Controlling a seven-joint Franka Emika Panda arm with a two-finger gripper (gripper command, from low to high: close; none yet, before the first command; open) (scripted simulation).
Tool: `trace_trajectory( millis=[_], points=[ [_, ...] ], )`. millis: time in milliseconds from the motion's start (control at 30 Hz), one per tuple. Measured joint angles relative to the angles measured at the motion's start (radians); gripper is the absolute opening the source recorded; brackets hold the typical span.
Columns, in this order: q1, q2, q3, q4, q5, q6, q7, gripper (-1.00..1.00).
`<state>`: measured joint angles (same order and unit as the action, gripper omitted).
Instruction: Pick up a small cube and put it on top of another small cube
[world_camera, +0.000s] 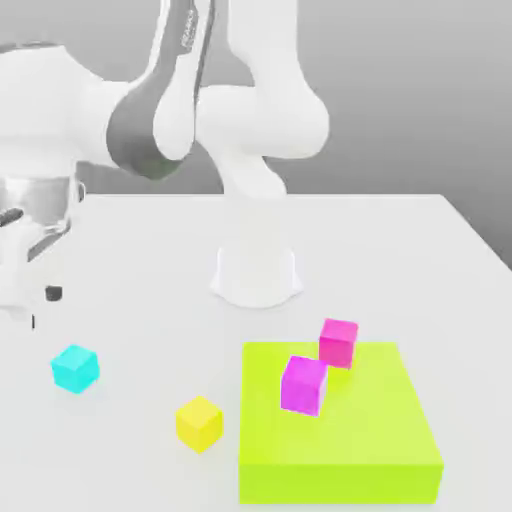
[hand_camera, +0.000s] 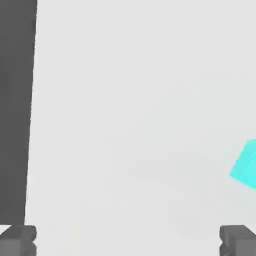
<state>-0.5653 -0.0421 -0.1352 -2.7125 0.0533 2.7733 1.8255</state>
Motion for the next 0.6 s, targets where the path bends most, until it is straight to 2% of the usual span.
trace_trajectory(
  millis=[133, 300, 333, 600],
  points=[
    [-0.053, 0.130, -0.031, -0.050, 0.006, 0.087, 0.139, 0.00],
    [-0.125, 0.310, 0.056, -0.023, 0.077, 0.229, 0.101, 0.00],
    [-0.143, 0.342, 0.076, -0.017, 0.087, 0.255, 0.094, -1.00],
    [-0.138, 0.326, 0.069, -0.020, 0.078, 0.244, 0.101, -1.00]
  ],
)
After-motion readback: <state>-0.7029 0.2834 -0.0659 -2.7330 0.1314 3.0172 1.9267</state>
